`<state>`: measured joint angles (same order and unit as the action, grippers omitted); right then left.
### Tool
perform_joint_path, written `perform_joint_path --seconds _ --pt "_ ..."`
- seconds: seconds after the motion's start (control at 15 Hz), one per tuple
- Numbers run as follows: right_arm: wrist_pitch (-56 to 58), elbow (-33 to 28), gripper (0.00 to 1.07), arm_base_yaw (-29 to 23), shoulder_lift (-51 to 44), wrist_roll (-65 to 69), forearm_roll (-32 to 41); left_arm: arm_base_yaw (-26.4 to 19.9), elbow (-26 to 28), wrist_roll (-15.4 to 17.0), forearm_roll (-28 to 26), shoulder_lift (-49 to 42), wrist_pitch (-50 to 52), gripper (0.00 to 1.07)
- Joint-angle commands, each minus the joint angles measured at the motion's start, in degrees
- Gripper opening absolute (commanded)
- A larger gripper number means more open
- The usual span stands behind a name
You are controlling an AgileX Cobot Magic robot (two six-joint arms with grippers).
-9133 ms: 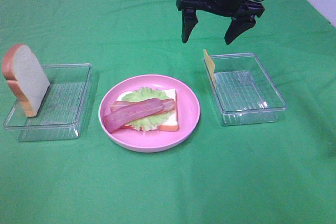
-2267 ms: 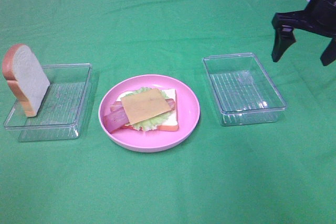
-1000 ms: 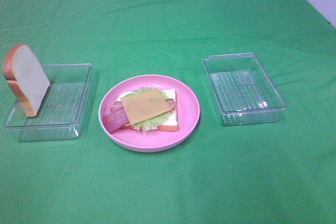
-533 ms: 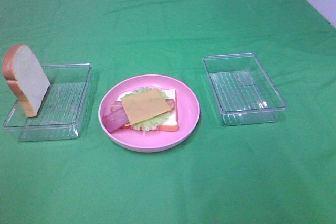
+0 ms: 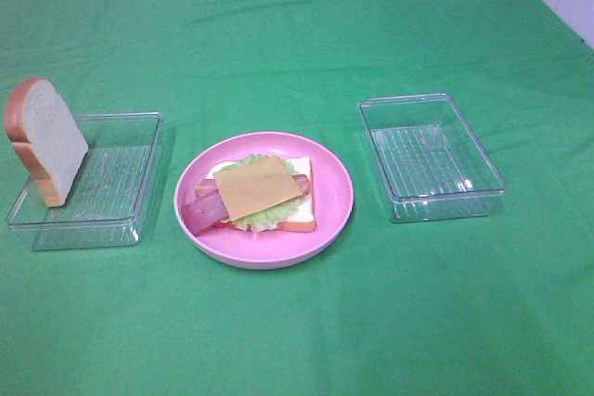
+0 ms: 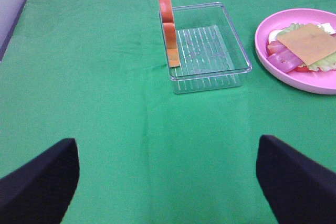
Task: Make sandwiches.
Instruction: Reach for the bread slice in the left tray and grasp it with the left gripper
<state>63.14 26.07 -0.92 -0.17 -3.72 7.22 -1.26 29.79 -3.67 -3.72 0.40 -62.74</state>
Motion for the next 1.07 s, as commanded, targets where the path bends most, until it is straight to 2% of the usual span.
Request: perform_joint_path --seconds 0.07,0.13,0.2,0.27,0.33,0.47,0.73,0.8,0.87,0.93,1.07 --pt "0.0 -0.2 0.94 0.1 -1.5 -0.5 -0.1 0.3 2.6 1.8 -0.6 5.2 -1.3 0.99" --pt "0.0 -0.2 0.94 0.1 -1.5 -0.5 -0.1 0.3 4.7 2.5 0.6 9.0 -1.7 1.02" --pt "0.0 -0.2 0.94 0.1 -1.5 -0.5 -0.1 0.3 7.3 5.0 2.3 12.9 -1.9 1.02" --pt "0.0 -0.2 0.94 0.1 -1.5 -0.5 -0.1 0.3 13.0 10.6 6.0 22.9 -6.0 1.02" --pt "0.0 -0.2 0.94 0.1 -1.5 -0.5 -0.1 0.3 14.7 10.6 6.6 25.8 -7.9 1.02" --pt "0.0 -0.2 0.94 0.1 -1.5 -0.5 -0.1 0.3 20.9 8.9 8.0 36.6 -12.8 1.02" --pt "0.0 -0.2 0.94 0.1 -1.5 -0.5 -0.1 0.3 33.7 5.6 8.0 60.2 -12.8 1.02" --pt "0.0 -0.2 0.94 0.1 -1.5 -0.5 -0.1 0.3 35.8 4.8 8.0 63.4 -12.8 1.02" --pt "0.0 -0.2 0.94 0.1 -1.5 -0.5 -0.1 0.3 39.7 3.7 7.5 69.1 -12.8 1.02" --pt "0.0 -0.2 0.94 0.1 -1.5 -0.5 -0.1 0.3 48.5 1.1 5.4 80.8 -12.8 1.02" --pt "0.0 -0.2 0.94 0.1 -1.5 -0.5 -0.1 0.3 57.1 -0.3 4.1 90.4 -12.8 1.02"
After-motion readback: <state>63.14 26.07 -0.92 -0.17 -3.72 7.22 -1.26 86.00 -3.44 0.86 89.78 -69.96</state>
